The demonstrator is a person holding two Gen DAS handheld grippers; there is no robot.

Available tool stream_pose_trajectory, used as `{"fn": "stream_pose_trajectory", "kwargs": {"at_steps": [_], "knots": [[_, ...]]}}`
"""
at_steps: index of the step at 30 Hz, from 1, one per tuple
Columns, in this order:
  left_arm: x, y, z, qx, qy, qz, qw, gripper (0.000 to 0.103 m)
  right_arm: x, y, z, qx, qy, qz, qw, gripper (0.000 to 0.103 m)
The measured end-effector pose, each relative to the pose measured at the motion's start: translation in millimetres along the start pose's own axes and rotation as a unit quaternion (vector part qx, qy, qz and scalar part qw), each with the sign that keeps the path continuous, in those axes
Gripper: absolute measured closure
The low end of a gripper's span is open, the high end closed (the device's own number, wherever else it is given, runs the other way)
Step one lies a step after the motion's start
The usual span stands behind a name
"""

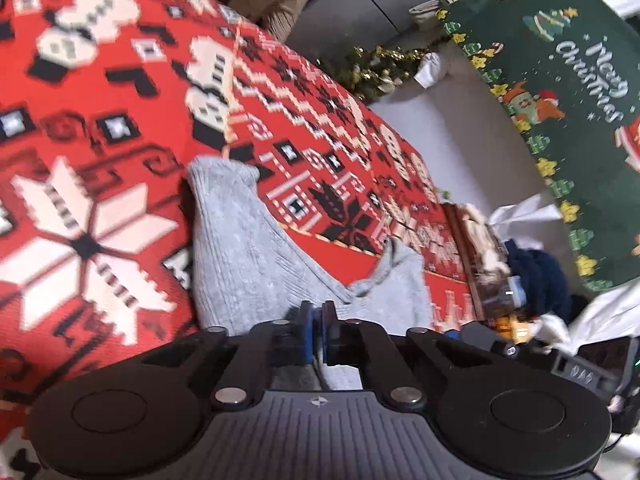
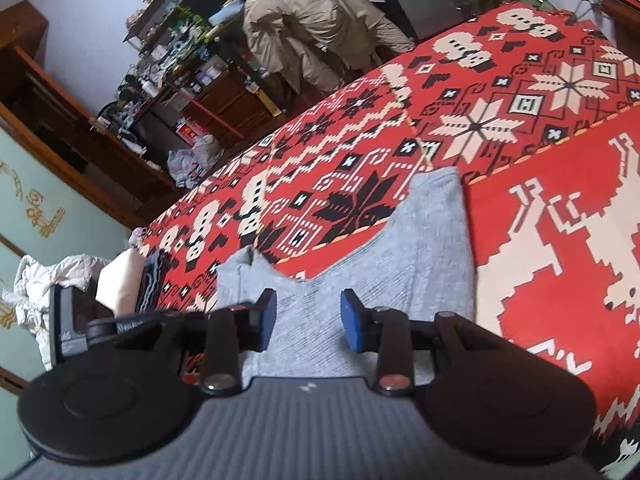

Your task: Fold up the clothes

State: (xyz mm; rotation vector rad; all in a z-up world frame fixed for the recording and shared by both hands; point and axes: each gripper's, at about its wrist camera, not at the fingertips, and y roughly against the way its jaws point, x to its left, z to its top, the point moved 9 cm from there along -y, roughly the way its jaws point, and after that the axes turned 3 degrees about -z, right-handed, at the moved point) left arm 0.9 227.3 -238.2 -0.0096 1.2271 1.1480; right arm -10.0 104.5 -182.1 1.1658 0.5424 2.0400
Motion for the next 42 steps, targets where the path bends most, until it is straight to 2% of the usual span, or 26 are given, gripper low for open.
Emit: {"fn": "stream_pose_trajectory", "kwargs": {"at_steps": [3,6,9,13,15,18,23,32,36,42], "knots": [[-13.4,11.8,3.1,-0.025,-0.034,0.017,0.999,0.1,-8.9,1.1,6.6,-0.013,-0.014,-0.007,1.0,0.062],[-28.0,19.7,4.9,-0.043,-0.063,0.022,0.9968,0.1,-18.0,1.9,20.8,-0.057,0.006,-0.049,0.997,0.065],[-25.7,17.2,4.2,-0.042,-0.069,0.039,0.996,0.1,-30.5,-8.5,37.2,-0.077,0.03,-0.091,0.992,0.094],[-15.7,15.2,3.7,-0.034,-0.068,0.071,0.9946,0.1,-60.0,-37.8,40.2,-0.061,0.009,-0.124,0.99,0.095],[-11.3,16.4,5.1,-0.032,-0.067,0.084,0.9936,0.1,-72.0,-47.7,38.3,-0.055,0.01,-0.144,0.988,0.1],[-4.2,14.3,3.2,-0.023,-0.059,0.094,0.9936,0.1,-76.0,-50.5,40.6,-0.062,0.015,-0.147,0.987,0.098],[-1.6,6.5,-1.9,-0.008,-0.057,0.094,0.9939,0.1,-72.6,-42.4,51.2,-0.089,0.012,-0.129,0.988,0.092],[-0.1,4.2,-2.7,-0.001,-0.06,0.094,0.9938,0.1,-90.6,-58.2,61.3,-0.109,-0.003,-0.144,0.984,0.092],[2.3,2.5,-2.1,0.003,-0.054,0.089,0.9946,0.1,-72.9,-34.2,58.3,-0.086,-0.012,-0.115,0.99,0.089],[3.6,1.2,0.3,0.002,-0.047,0.082,0.9956,0.1,-31.4,-2.5,-0.9,0.002,0.06,-0.117,0.991,0.089]]}}
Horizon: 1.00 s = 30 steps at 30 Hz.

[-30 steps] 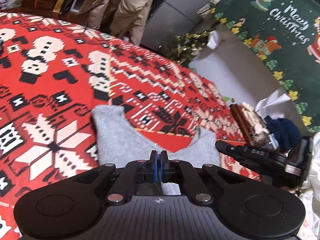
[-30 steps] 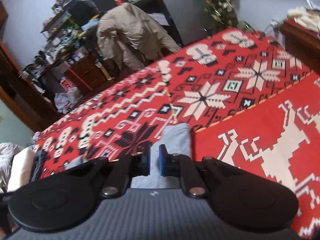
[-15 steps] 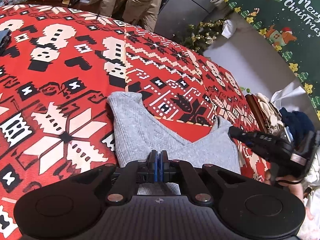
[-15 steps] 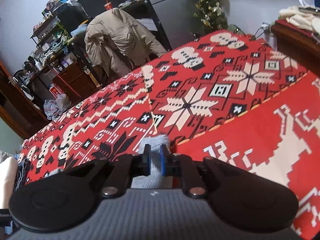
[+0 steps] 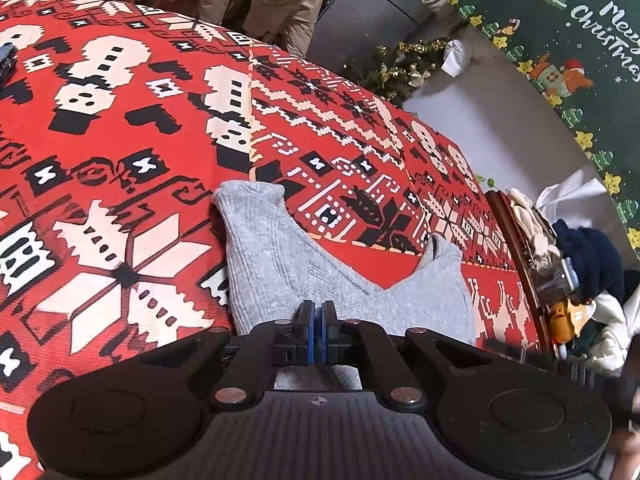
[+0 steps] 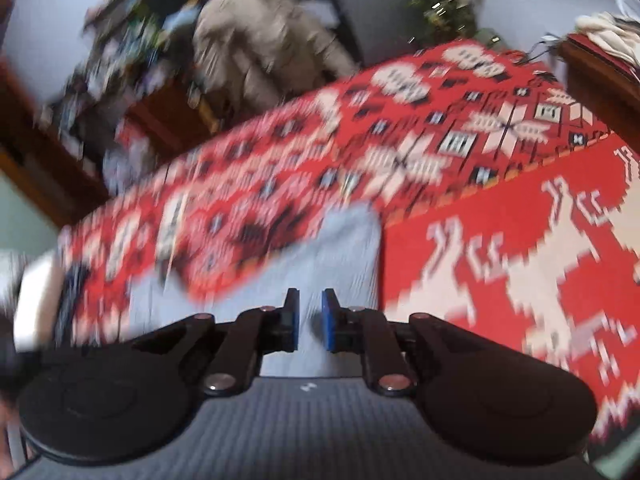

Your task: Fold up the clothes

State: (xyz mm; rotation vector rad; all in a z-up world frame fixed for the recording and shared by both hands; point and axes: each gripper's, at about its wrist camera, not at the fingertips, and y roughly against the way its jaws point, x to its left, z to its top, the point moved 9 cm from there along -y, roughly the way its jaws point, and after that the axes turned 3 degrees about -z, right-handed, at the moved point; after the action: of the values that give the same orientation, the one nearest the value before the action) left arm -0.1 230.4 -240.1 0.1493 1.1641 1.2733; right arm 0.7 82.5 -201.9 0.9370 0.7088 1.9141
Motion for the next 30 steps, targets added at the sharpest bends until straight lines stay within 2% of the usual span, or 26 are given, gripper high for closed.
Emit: {"fn": "stream_pose_trajectory", "kwargs": {"at_steps": [4,10,13,18,22,25,27,30], "knots": [[-4.0,1.1,-0.7,-0.004,-0.019,0.013,0.9997,0.1,3.1,5.8,-39.4,0.053,0.016,-0.008,0.998,0.089],[-1.6,-0.5,-0.4,-0.005,-0.019,0.015,0.9997,0.1,-2.4,19.4,-73.9,0.09,0.038,-0.04,0.994,0.091],[-0.1,-0.8,-0.9,-0.005,-0.014,0.01,0.9998,0.1,9.1,31.1,-76.6,0.07,0.057,-0.021,0.996,0.089],[0.5,-1.3,-0.3,-0.005,-0.01,0.007,0.9999,0.1,7.6,30.5,-90.4,0.096,0.07,-0.038,0.992,0.092],[0.6,-0.7,-0.5,-0.003,-0.01,0.002,0.9999,0.099,8.7,45.0,-91.0,0.089,0.064,-0.03,0.993,0.089],[-1.4,8.8,-2.0,-0.002,-0.006,-0.007,1.0,0.09,22.7,57.9,-81.4,0.053,0.079,-0.007,0.995,0.089],[-1.1,22.2,-1.6,-0.012,0.003,-0.009,0.9999,0.078,37.4,64.7,-76.4,0.032,0.093,0.019,0.995,0.089],[1.3,42.2,1.6,-0.031,0.004,0.0,0.9995,0.076,70.2,60.7,-76.4,0.027,0.115,0.062,0.991,0.088]]}}
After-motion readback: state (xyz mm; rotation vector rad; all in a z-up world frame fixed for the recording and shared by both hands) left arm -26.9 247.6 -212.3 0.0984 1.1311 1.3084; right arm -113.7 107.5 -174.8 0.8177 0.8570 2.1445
